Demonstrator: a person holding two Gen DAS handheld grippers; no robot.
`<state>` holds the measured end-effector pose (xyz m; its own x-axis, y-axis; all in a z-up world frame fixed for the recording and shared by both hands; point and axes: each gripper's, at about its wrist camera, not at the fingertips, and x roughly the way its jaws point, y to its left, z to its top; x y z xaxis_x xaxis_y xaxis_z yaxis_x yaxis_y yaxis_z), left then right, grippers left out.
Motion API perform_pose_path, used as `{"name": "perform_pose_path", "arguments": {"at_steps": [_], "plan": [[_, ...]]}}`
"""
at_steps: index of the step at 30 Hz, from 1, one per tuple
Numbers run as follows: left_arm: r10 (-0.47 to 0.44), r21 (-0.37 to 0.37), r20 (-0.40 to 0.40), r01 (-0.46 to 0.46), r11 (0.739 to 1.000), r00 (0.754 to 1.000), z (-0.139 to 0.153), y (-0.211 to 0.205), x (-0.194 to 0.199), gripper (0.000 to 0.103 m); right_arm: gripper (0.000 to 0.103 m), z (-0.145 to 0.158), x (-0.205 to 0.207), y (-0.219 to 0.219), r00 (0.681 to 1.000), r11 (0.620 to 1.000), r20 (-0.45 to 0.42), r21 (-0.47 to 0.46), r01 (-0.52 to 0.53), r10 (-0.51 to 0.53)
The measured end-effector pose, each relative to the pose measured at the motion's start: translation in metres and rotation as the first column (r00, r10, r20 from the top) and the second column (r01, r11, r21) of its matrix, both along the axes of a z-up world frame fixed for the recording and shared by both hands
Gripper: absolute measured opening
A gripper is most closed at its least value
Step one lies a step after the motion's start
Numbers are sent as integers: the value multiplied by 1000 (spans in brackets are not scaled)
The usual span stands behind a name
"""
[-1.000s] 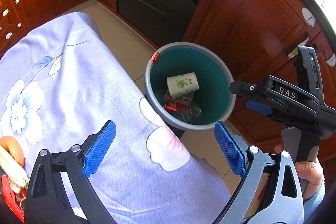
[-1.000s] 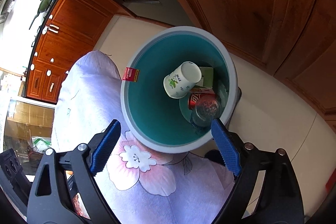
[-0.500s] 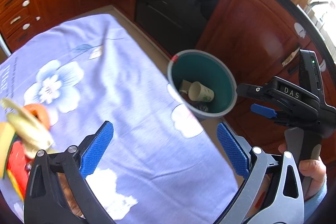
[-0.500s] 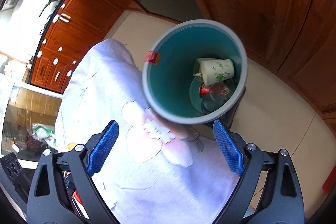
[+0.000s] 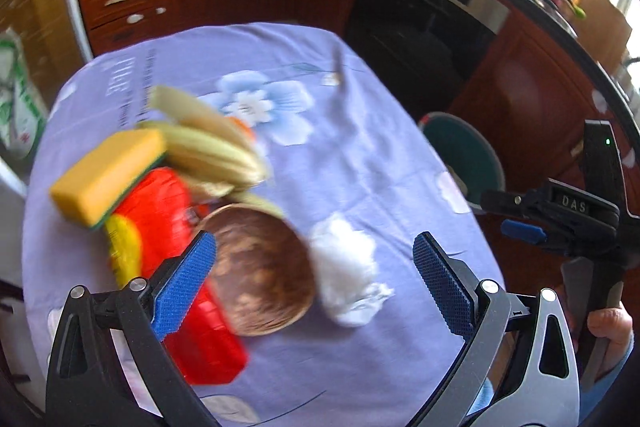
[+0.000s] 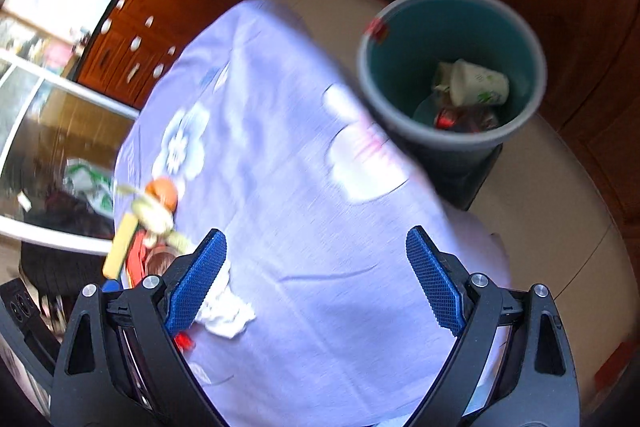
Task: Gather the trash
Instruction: 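Grasp the red wrapper with the left tool while the right tool grasps the tissue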
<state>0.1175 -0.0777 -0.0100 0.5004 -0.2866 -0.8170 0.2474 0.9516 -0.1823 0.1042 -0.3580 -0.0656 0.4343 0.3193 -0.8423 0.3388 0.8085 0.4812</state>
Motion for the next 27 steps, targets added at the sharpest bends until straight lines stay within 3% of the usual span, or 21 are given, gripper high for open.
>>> {"name": "perform_pose_path", "arguments": {"at_steps": [8, 17, 19, 23, 27], "plan": [[155, -27, -26, -156, 987, 988, -16, 80, -11, 99, 87, -12, 11, 78, 985, 985, -28, 9, -171, 171], [187, -62, -123, -196, 979, 975, -51, 103, -6, 99, 87, -25, 21, 141, 955, 954, -22, -35, -297, 296], [186, -67, -131, -196, 978, 974, -53, 104, -4, 99, 81, -29, 23, 145, 956, 955, -22, -48, -293, 292], [176, -67, -137, -187, 980, 975, -56, 102, -2, 99, 57, -38, 28, 148, 952, 952, -35, -30, -304, 303], [153, -38, -136, -160, 986, 979, -58, 94, 3, 99, 14, -43, 27, 155, 939, 940, -46, -9, -342, 341]]}}
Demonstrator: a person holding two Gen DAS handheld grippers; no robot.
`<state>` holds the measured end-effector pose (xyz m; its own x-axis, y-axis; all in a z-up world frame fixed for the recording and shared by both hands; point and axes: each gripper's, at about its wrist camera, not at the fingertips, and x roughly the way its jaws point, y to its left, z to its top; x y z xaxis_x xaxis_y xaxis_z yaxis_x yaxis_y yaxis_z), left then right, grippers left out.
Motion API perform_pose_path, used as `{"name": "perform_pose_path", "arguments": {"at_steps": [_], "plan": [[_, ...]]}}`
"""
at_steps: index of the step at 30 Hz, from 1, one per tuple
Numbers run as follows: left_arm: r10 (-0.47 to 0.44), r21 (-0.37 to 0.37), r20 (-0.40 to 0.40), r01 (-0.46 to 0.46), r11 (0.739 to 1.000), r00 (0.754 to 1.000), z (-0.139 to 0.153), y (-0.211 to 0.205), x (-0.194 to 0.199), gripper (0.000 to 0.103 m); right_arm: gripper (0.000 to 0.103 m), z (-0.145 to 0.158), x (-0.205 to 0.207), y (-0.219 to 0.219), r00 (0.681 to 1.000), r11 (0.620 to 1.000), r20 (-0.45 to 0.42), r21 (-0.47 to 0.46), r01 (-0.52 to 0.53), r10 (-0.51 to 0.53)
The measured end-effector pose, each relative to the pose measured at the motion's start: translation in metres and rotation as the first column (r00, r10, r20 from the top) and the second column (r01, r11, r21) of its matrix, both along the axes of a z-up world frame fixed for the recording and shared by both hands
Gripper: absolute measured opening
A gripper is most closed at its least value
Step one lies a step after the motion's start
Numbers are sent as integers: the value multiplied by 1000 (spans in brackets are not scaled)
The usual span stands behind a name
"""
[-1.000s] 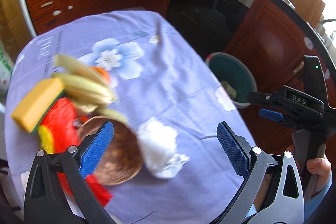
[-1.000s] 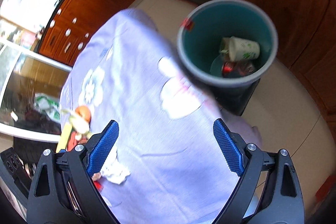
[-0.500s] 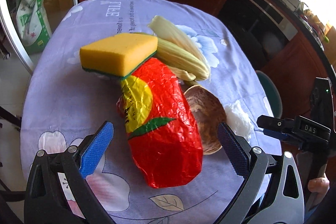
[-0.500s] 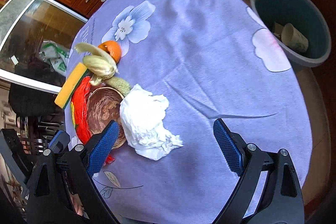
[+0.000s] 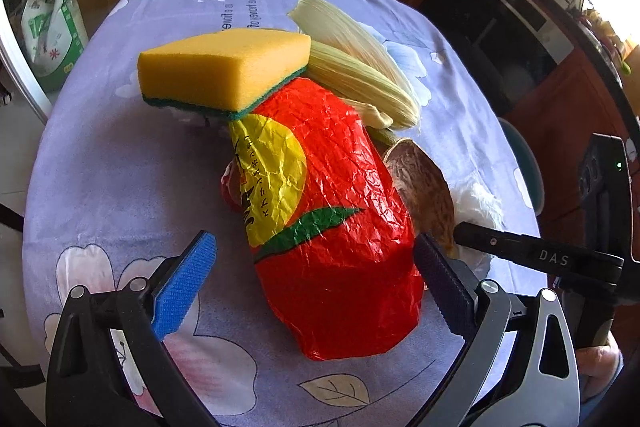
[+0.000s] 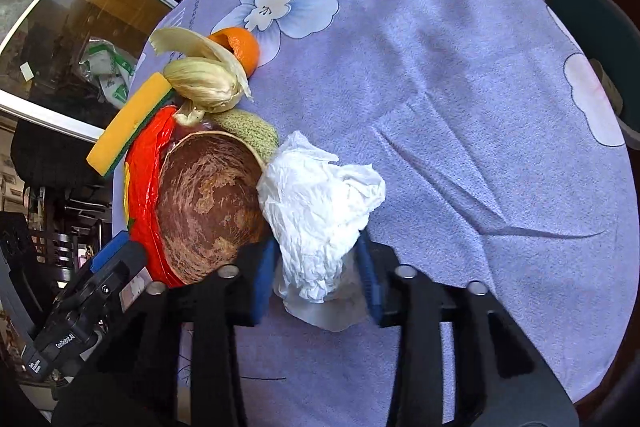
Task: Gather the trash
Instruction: 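Grasp the red wrapper with the left tool while the right tool grasps the tissue, then carry the red wrapper and tissue toward the bin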
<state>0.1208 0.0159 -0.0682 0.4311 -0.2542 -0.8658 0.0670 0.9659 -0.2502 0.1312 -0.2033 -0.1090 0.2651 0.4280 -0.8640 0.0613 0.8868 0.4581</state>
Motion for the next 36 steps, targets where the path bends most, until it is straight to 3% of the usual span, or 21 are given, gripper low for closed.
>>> {"name": "perform_pose_path", "arguments": {"at_steps": [5, 6, 7, 11, 15, 25, 36], "plan": [[-19, 10, 36, 19, 1000, 999, -1, -7, -2, 98, 12, 4, -2, -2, 1000, 1000, 10, -7, -18, 18], [-26, 14, 46, 25, 1000, 999, 0, -7, -3, 93, 12, 6, -2, -6, 1000, 1000, 11, -4, -15, 15], [-32, 17, 52, 31, 999, 998, 1, -8, -5, 79, 12, 6, -2, -8, 1000, 1000, 12, -2, -11, 11], [-19, 4, 50, 19, 1000, 999, 4, 1, -8, 67, 12, 7, -3, -21, 1000, 1000, 14, 8, 13, -13], [-4, 17, 64, 3, 1000, 998, 12, 11, -16, 40, 12, 4, -5, -28, 999, 999, 6, 8, 36, -36], [-2, 10, 100, 1, 1000, 995, 42, 14, -45, 37, 12, 7, -11, -45, 998, 996, 24, 80, 48, -50], [-142, 44, 179, 136, 990, 974, 80, -57, -46, 37, 12, 20, -25, -100, 990, 979, 60, 166, 119, -131]]}}
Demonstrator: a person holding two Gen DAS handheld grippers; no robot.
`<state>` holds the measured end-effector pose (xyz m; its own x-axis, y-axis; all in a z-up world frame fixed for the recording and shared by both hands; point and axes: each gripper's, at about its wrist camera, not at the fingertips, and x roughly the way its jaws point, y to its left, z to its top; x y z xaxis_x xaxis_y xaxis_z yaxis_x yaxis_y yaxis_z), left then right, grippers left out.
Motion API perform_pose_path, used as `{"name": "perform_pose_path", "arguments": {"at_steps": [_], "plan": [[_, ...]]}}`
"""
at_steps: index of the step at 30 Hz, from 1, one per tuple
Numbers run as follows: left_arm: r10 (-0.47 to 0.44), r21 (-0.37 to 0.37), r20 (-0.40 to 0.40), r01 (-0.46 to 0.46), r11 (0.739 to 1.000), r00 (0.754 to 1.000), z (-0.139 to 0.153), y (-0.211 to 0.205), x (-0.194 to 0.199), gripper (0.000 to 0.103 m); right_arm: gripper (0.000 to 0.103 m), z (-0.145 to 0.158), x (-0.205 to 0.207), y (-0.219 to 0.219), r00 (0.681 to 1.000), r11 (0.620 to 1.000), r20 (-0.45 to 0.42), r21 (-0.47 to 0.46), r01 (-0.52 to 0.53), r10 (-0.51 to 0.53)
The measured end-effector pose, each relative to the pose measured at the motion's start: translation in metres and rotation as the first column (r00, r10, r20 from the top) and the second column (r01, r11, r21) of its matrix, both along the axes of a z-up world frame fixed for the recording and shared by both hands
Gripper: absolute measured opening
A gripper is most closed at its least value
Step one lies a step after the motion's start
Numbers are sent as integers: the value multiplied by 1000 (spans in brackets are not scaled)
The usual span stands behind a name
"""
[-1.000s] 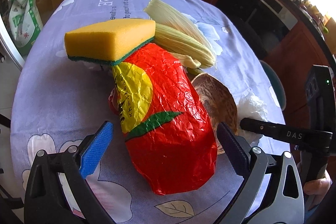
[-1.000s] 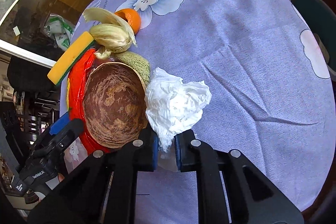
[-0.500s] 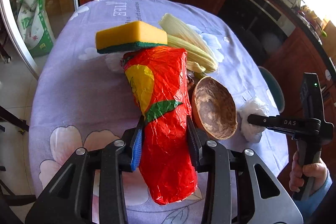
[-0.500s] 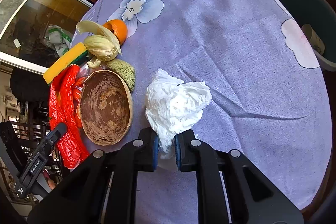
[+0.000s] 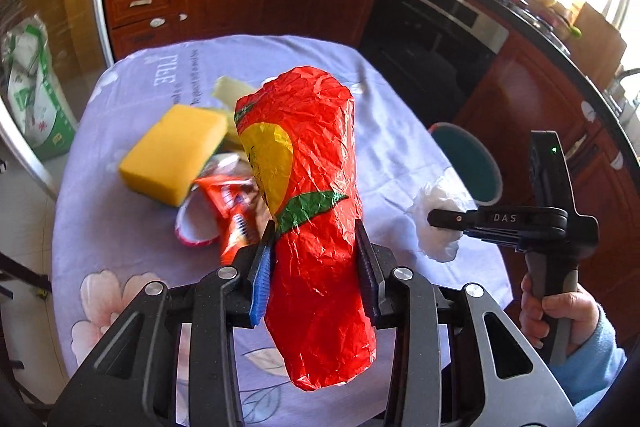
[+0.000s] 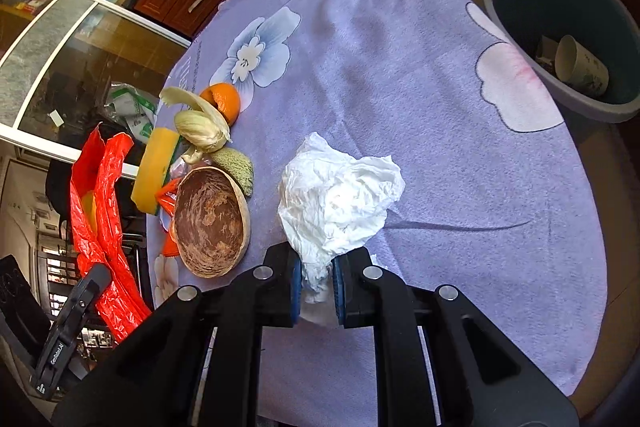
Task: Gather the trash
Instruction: 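Carry the red wrapper and tissue toward the bin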
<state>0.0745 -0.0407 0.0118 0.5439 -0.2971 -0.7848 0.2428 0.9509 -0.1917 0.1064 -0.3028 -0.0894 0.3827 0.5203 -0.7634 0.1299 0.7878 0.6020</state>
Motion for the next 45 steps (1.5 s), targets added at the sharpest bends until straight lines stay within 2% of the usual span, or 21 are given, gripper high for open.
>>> {"name": "perform_pose_path", "arguments": {"at_steps": [10, 15, 30, 34, 39, 44, 45], "plan": [[-136, 16, -10, 136, 991, 991, 0, -74, 29, 37, 12, 28, -3, -61, 993, 996, 77, 30, 83, -86], [-214, 40, -15, 214, 976, 977, 0, -119, 44, 37, 12, 40, 0, -103, 978, 985, 119, 49, 167, -172], [-385, 96, -90, 393, 915, 918, -19, -250, 102, 37, 12, 14, -5, -237, 902, 905, 88, 103, 413, -422], [-424, 94, -120, 436, 895, 898, -31, -289, 115, 38, 12, 8, -5, -262, 883, 885, 80, 99, 455, -462], [-454, 92, -181, 474, 875, 872, -64, -328, 131, 38, 12, -1, 0, -277, 878, 878, 54, 85, 471, -476], [-439, 86, -234, 468, 880, 868, -91, -350, 152, 39, 12, -13, 10, -286, 877, 876, 28, 75, 476, -479], [-436, 88, -240, 467, 880, 867, -95, -353, 156, 44, 12, -15, 12, -287, 878, 876, 23, 76, 476, -479]]}}
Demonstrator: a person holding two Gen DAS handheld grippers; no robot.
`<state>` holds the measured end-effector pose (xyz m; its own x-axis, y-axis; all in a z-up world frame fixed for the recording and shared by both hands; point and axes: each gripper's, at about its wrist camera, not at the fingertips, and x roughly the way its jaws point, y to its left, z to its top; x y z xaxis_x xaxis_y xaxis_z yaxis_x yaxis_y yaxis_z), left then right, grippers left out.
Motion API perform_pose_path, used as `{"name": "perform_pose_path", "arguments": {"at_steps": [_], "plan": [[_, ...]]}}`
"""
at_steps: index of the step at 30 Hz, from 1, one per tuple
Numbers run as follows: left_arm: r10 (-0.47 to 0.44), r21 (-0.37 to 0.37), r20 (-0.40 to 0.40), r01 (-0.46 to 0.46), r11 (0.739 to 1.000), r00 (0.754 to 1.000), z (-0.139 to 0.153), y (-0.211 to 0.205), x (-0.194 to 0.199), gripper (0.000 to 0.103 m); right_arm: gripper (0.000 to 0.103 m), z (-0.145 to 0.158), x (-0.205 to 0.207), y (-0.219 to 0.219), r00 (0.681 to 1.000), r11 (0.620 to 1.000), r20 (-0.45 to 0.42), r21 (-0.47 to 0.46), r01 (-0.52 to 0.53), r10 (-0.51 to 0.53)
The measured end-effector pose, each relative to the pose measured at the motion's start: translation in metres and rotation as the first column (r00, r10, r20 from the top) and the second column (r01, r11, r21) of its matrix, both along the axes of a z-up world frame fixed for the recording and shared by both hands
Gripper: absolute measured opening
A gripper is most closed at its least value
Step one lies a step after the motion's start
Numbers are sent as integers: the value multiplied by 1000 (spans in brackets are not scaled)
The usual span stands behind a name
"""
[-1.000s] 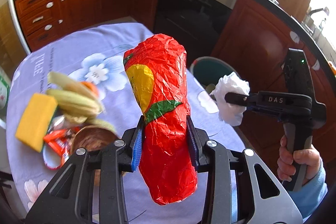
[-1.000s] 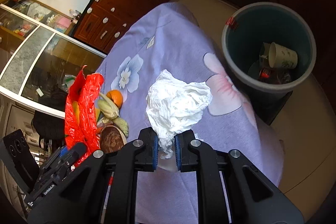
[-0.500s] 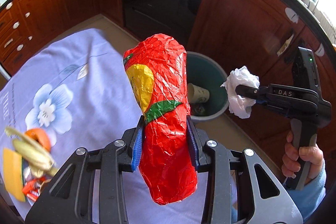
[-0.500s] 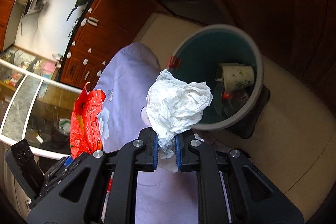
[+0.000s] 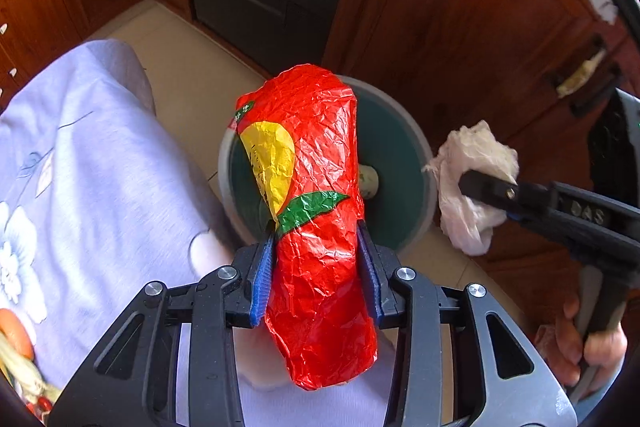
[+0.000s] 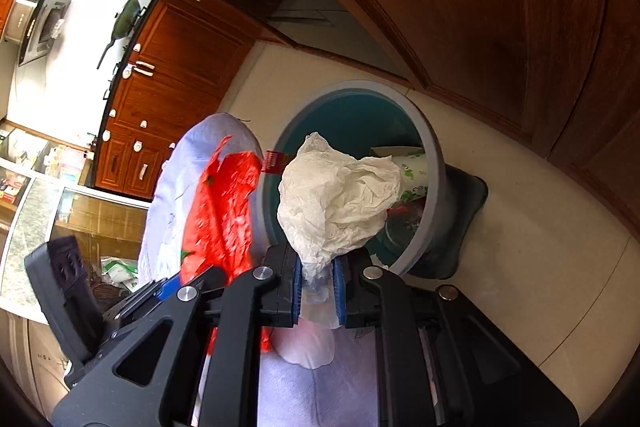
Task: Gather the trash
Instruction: 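Carry the red wrapper and tissue toward the bin, then open the left tool over the bin while the right tool releases the tissue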
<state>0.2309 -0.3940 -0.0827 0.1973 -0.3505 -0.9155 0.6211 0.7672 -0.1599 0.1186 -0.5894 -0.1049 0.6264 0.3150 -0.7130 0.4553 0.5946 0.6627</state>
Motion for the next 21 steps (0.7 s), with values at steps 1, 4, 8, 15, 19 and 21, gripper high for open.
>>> {"name": "perform_pose_path", "arguments": {"at_steps": [1, 4, 8, 15, 19, 21], "plan": [[4, 6, -1, -4, 1000, 1000, -3, -3, 4, 55, 12, -2, 2, 0, 1000, 1000, -3, 2, 0, 0], [17, 16, 13, -17, 1000, 1000, -10, -5, 12, 69, 12, -7, 7, -2, 1000, 1000, -10, 5, -1, 1], [37, 24, 0, -37, 999, 999, -16, -1, 20, 71, 13, -11, 12, -1, 1000, 1000, -24, -1, -2, 2], [59, 3, -16, -59, 998, 998, -17, 5, 25, 83, 13, -16, 20, 4, 999, 1000, -46, -6, -6, 5], [57, -5, -17, -57, 998, 998, -14, 16, 22, 90, 14, -20, 28, 9, 998, 1000, -59, -6, -16, 16], [58, -10, -16, -58, 998, 998, -10, 22, 21, 94, 14, -21, 33, 14, 998, 1000, -65, -2, -26, 26]]}}
